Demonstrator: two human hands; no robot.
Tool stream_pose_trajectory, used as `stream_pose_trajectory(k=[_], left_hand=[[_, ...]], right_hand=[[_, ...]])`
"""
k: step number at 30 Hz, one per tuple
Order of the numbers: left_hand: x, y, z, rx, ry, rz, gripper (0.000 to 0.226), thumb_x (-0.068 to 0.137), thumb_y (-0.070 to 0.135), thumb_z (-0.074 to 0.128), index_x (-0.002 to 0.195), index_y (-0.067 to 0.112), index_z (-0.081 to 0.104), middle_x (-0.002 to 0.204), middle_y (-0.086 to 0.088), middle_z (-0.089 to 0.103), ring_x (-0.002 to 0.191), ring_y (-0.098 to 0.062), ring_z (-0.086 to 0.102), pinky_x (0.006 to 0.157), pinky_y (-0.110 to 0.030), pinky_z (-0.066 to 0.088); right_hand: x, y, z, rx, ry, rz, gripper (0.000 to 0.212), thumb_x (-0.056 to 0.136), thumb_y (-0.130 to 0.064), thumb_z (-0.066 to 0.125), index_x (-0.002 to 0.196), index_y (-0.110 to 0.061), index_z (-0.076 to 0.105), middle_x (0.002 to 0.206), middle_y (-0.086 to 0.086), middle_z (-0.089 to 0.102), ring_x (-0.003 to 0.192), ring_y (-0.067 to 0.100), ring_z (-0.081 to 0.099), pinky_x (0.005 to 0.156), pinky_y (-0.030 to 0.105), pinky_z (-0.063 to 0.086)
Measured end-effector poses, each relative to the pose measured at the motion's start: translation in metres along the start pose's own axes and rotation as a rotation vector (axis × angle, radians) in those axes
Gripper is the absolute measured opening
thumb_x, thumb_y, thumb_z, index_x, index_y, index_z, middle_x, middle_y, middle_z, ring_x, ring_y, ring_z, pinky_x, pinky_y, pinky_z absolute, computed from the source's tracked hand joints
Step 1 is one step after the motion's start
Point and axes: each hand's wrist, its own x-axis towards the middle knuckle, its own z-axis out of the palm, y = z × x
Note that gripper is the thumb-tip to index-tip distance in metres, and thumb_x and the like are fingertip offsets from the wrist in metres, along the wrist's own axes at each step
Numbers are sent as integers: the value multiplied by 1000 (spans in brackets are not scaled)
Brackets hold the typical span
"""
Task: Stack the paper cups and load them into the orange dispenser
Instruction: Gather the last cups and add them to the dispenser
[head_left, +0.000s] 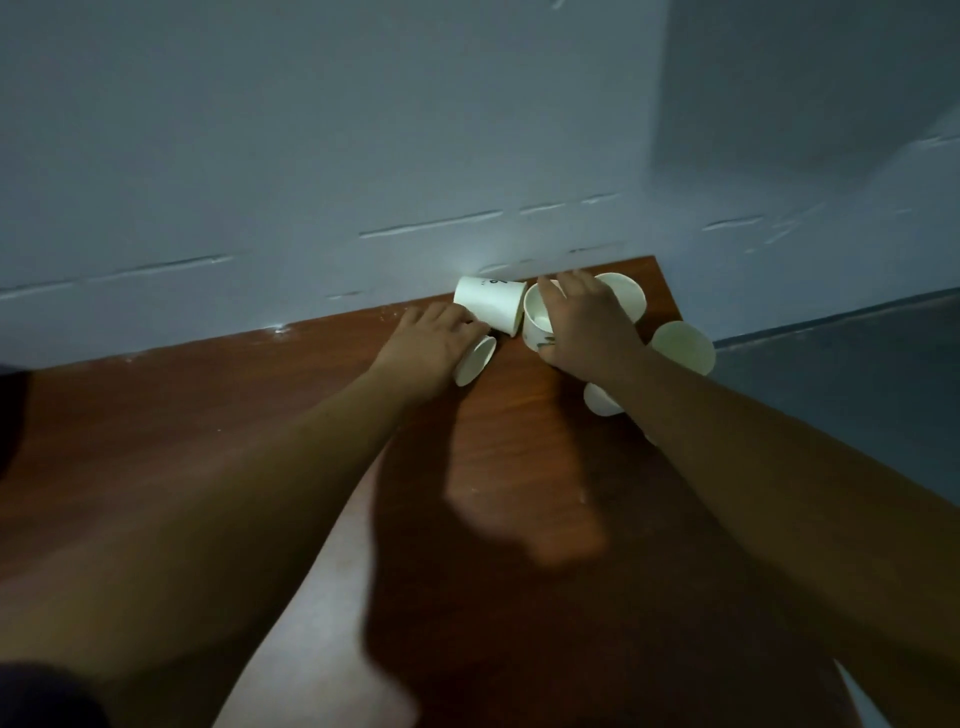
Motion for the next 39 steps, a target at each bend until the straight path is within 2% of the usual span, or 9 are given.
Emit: stream_pose_trajectory(k=[7,14,18,24,26,29,31,34,39], left_hand=[[-38,-10,6,-246,153,-40,78,74,42,81,143,25,47,125,-7,54,115,-30,50,94,-43,43],[-119,-32,-21,-921,296,-373,73,74,29,88,136,23,50,132,5,55,116,-13,56,94,-30,50],[-180,-54,-35,-1077,383,-451,75,78,29,85,141,31,44,140,9,53,119,-11,57,94,-30,52],[-292,-109,-54,-1069,494,-554,68,80,22,83,138,26,48,137,4,52,116,-3,56,94,-27,52],[-333,-133,-64,-1048,520,-577,69,75,36,83,134,22,49,131,4,54,113,1,56,92,-23,51],[-398,-172,-72,-961,552,-636,74,67,54,72,129,22,49,124,3,55,106,-8,58,85,-15,47],[-438,-194,-74,-902,568,-702,72,67,54,70,130,31,47,125,1,53,101,-14,57,78,-21,48],[-489,-222,-77,-806,625,-776,70,69,45,70,133,37,43,131,3,48,116,-13,51,91,-25,44],[-535,-263,-66,-700,701,-952,77,74,18,83,139,10,44,134,-7,47,126,-22,44,102,-29,34]], right_hand=[[-20,-17,-17,176,97,7,57,72,-37,77,119,-13,56,107,7,60,93,23,57,75,36,51],[-53,-73,-50,462,3,111,74,74,-30,80,137,-13,45,128,8,50,115,23,52,93,29,44],[-61,-127,-69,567,-44,126,77,79,-29,79,144,-13,39,139,6,43,126,21,45,94,21,34],[-56,-233,-93,647,-3,2,72,74,-24,81,136,-12,47,128,5,47,116,22,50,95,28,43],[-50,-275,-100,669,-36,-26,71,75,-22,79,137,-16,46,130,1,45,116,19,49,91,24,39],[-40,-340,-106,684,-99,-64,71,78,-23,77,140,-19,42,133,-1,42,117,18,47,92,28,44],[-37,-383,-108,692,-108,-102,70,79,-24,77,139,-19,42,133,0,42,117,18,47,92,28,44],[-37,-439,-108,731,-125,-149,70,79,-23,76,139,-20,43,135,-1,41,118,18,47,92,25,40],[-38,-512,-106,753,-151,-224,68,80,-24,76,139,-18,43,137,0,38,119,17,46,93,23,40]])
